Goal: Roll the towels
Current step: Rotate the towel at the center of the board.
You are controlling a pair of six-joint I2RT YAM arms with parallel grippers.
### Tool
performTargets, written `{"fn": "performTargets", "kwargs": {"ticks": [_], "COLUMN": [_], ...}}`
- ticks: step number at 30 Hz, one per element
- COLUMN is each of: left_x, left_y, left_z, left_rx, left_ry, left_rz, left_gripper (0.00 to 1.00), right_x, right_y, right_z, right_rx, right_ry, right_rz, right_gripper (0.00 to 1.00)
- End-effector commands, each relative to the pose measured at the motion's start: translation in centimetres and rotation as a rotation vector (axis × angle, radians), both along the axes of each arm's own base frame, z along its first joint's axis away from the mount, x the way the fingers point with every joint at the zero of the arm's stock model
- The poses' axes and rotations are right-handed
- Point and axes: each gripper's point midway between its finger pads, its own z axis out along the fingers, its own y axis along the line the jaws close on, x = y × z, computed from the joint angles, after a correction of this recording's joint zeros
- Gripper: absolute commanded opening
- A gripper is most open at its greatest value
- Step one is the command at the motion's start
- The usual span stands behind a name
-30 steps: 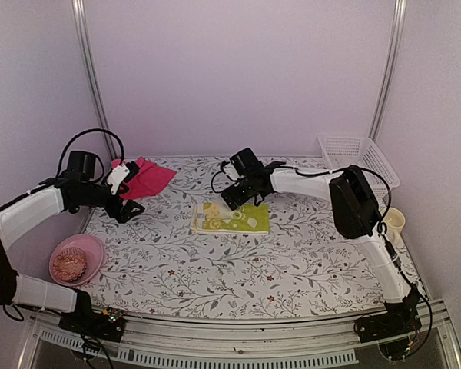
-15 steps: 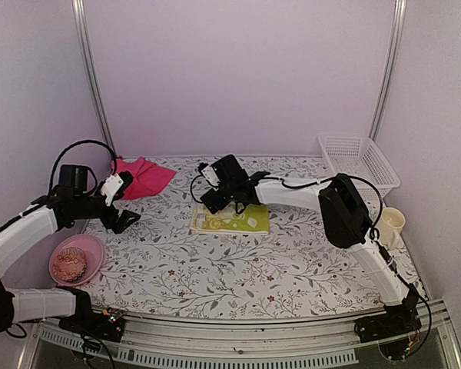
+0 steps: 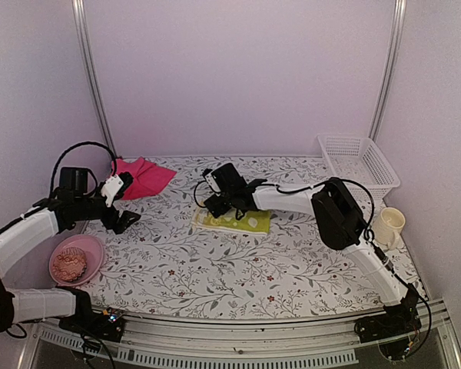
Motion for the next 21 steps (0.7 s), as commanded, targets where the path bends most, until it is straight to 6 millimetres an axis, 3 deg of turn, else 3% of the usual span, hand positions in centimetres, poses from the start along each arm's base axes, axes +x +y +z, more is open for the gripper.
{"fn": "performTargets", "kwargs": {"ticks": [1, 5, 9, 11, 13, 16, 17, 18, 21], "left_x": [0.3, 0.2, 0.3, 0.5, 0.5, 0.4, 0.4, 0.4, 1.2], "left_y": [0.4, 0.4, 0.4, 0.3, -0.2, -1.4, -1.9, -2.6, -4.7], "left_z": [0.3, 0.2, 0.4, 0.8, 1.4, 3.1, 3.7, 4.3, 5.3], "left_rx": [-0.001, -0.001, 0.001, 0.002, 0.001, -0.003, -0.006, -0.004, 0.035], "left_ry": [-0.028, -0.025, -0.039, -0.057, -0.082, -0.137, -0.156, -0.175, -0.206], "left_rz": [0.018, 0.013, 0.012, 0.003, -0.032, -0.122, -0.154, -0.191, -0.261], "left_gripper": [0.97, 0.97, 0.97, 0.97, 0.97, 0.97, 0.97, 0.97, 0.97], "right_x": [3.0, 5.4, 6.7, 7.0, 6.9, 6.1, 5.9, 5.5, 4.1], "right_y": [-6.1, -12.3, -17.3, -18.3, -17.8, -17.0, -17.0, -17.2, -18.3], "right_z": [-3.7, -5.1, -4.7, -2.8, -0.6, 3.8, 6.7, 8.3, 11.5], "right_rx": [-0.071, -0.045, 0.02, 0.071, 0.118, 0.189, 0.22, 0.234, 0.242], "right_ry": [0.052, 0.134, 0.197, 0.204, 0.209, 0.2, 0.173, 0.155, 0.118], "right_rz": [-0.195, -0.366, -0.482, -0.498, -0.468, -0.411, -0.398, -0.393, -0.372], "right_gripper": [0.99, 0.99, 0.99, 0.99, 0.99, 0.99, 0.99, 0.99, 0.99]}}
